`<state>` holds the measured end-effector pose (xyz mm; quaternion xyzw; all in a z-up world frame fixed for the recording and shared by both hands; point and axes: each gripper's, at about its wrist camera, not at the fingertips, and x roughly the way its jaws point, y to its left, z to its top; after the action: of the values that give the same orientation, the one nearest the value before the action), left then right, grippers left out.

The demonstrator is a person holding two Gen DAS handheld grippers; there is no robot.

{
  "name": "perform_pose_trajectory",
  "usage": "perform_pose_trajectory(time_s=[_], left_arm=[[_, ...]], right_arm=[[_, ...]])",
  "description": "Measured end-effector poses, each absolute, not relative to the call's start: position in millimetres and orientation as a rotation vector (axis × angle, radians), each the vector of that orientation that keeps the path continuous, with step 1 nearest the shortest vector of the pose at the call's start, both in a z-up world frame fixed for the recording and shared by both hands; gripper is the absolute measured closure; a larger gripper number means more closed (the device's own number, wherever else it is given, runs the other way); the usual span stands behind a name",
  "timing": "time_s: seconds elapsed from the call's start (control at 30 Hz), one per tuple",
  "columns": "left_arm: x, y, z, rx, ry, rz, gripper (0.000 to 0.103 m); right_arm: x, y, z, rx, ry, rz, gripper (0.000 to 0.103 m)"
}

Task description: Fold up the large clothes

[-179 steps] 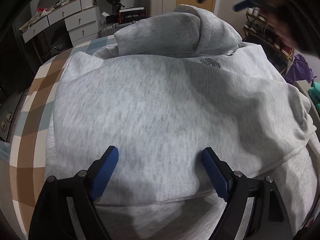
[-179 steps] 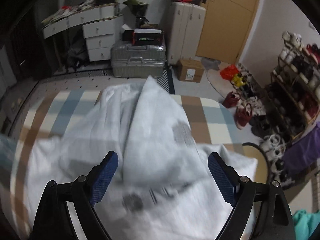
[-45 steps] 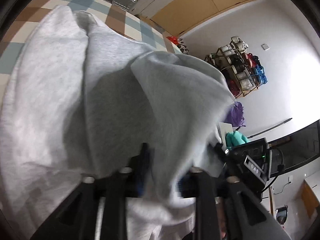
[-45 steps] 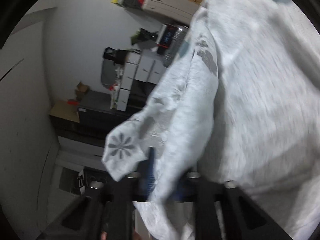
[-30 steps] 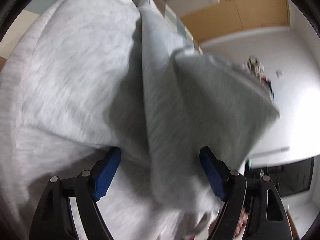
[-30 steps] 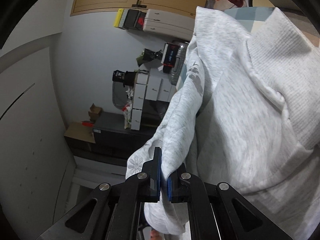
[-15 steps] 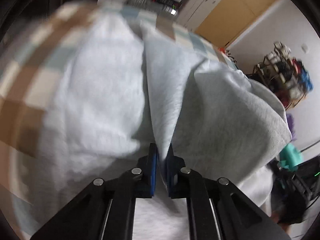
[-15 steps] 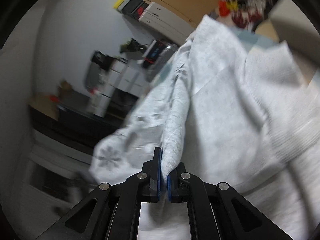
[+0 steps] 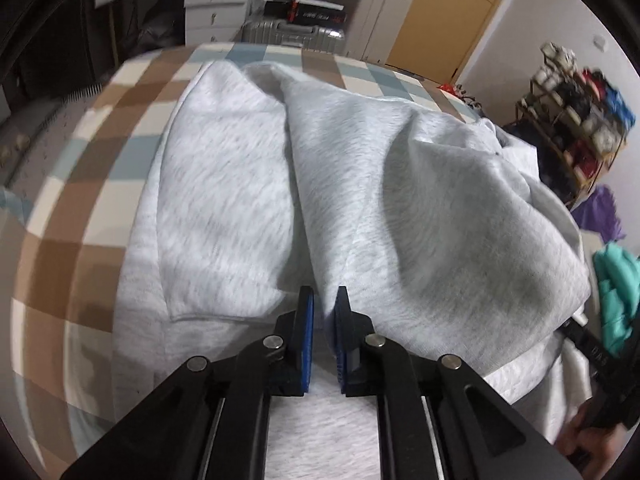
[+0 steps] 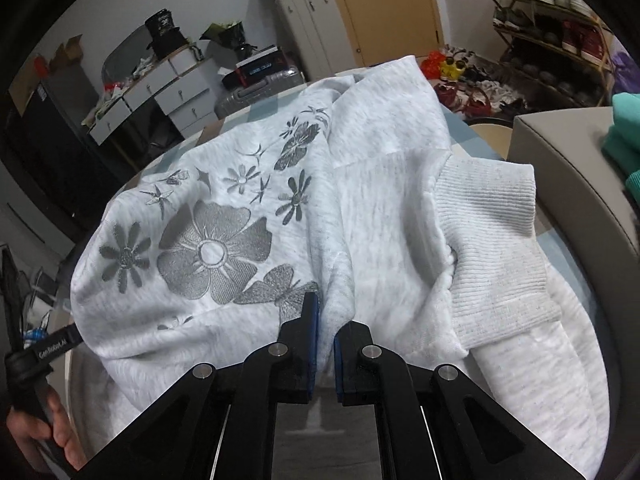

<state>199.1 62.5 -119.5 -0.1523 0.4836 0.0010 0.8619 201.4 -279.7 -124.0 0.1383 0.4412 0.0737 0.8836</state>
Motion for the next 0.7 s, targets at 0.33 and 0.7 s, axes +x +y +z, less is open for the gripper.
perform_pose_trajectory(time_s=[0.33, 0.7], left_arm=[[172.5, 48.0, -38.4, -0.355, 0.731, -0.181, 0.086], [233.0, -20.2, -100.2, -0.374, 1.030, -0.392, 0.084]], right_arm=[[160.4, -293.6, -73.2, 0.289, 0.720, -0.002, 0.044], [157.6, -312.7, -75.8, 0.342, 0.672, -0.048, 0.035]])
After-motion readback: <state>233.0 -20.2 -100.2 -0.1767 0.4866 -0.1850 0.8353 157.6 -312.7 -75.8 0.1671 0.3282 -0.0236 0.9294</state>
